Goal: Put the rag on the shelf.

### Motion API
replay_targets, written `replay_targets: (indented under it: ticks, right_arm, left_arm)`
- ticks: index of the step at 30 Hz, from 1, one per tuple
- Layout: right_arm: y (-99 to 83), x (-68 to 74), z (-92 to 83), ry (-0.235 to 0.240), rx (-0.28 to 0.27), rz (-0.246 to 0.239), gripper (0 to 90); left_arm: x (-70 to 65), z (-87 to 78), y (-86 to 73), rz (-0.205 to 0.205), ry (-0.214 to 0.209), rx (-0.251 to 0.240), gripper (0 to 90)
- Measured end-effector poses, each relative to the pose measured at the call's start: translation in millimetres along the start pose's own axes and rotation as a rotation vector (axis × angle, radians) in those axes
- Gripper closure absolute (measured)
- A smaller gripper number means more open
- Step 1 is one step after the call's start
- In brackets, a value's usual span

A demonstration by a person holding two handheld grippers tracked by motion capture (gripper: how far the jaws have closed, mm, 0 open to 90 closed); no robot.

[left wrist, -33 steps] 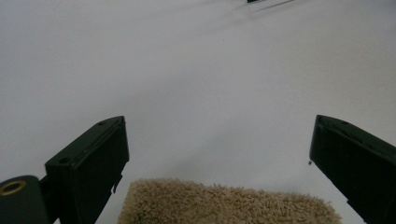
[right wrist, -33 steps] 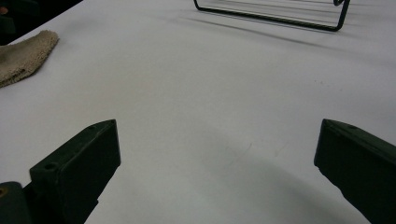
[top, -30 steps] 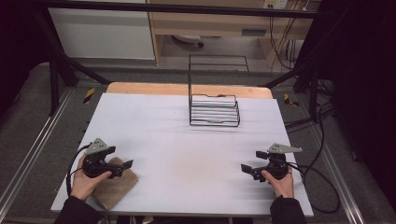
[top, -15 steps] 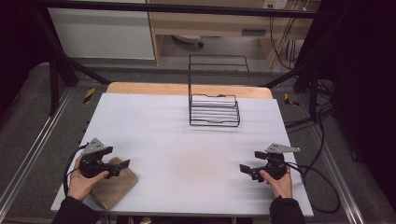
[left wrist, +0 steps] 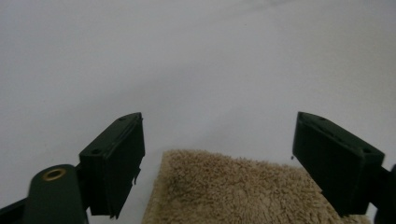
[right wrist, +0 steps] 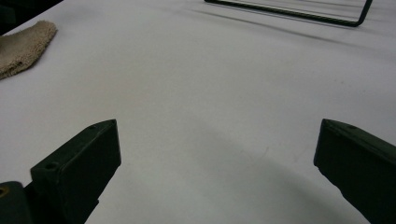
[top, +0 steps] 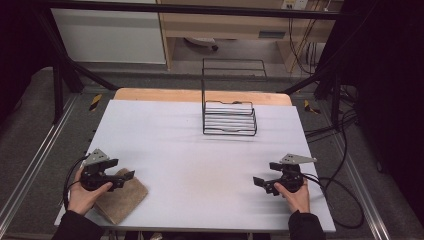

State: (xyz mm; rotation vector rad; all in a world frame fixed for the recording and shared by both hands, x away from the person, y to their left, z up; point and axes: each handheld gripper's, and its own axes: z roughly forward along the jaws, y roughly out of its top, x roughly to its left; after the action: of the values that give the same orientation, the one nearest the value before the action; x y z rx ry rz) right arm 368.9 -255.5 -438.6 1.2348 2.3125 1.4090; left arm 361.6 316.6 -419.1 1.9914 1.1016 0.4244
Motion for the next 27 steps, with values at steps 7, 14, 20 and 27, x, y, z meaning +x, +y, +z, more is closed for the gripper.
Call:
replay_targets:
  ticks: [7, 14, 20, 27]
  right_arm:
    - [3.6, 9.3, 7.4, 0.008, 0.015, -0.014, 1.4]
    - [8.5, 22.9, 18.0, 0.033, 0.030, -0.033, 1.7]
    - [14.9, 38.5, 27.4, 0.049, 0.028, -0.044, 2.4]
    - [23.7, 60.7, 43.7, 0.073, 0.038, -0.061, 3.4]
  left_arm:
    - [6.6, -3.0, -3.8, -0.006, 0.031, 0.055, 28.8]
    - [13.3, -0.6, -8.1, -0.032, 0.064, 0.100, 43.3]
    - [15.4, 5.6, -11.3, -0.038, 0.046, 0.141, 51.3]
    - [19.9, 9.9, -14.0, -0.060, 0.007, 0.171, 58.9]
